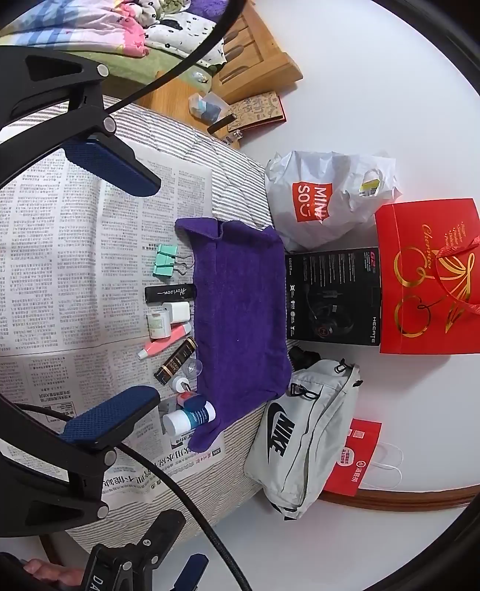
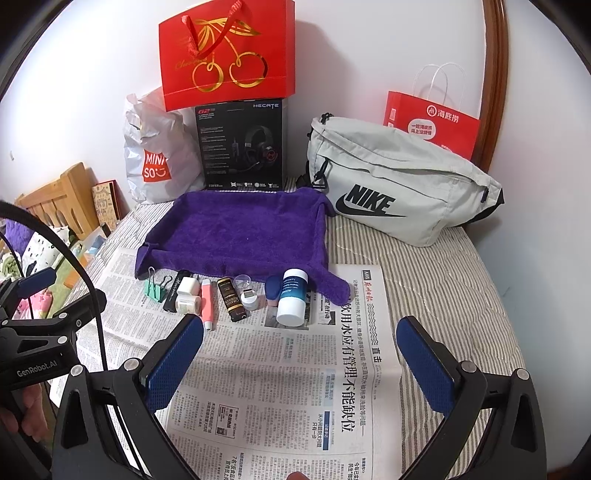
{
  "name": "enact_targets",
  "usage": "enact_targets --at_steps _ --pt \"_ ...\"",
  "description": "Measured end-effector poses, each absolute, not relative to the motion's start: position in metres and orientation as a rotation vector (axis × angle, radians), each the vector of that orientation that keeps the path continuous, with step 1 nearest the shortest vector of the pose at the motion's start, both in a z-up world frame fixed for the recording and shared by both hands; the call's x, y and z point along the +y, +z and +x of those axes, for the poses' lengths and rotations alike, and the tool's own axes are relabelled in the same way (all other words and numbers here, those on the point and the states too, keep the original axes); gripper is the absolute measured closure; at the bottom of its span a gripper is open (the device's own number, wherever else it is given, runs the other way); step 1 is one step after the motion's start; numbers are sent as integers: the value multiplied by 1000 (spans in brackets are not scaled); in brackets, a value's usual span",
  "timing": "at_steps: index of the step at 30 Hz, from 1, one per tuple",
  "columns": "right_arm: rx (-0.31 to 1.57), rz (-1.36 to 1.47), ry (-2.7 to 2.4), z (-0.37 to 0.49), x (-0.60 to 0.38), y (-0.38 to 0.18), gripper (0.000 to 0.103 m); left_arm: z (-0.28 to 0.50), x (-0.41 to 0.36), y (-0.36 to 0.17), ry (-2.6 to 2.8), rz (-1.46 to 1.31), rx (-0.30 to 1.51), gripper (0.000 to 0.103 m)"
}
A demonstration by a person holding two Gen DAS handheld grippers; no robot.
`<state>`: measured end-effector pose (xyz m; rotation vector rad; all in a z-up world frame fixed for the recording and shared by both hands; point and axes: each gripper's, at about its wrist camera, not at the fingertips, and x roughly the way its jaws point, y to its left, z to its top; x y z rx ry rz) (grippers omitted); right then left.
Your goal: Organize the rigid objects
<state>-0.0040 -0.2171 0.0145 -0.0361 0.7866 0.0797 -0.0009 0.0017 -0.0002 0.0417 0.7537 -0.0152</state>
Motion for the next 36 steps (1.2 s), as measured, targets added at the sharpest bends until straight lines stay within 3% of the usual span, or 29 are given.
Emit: enact_targets --at_steps 36 --pt "795 -20 73 7 -220 9 0 12 1 -12 -32 21 802 0"
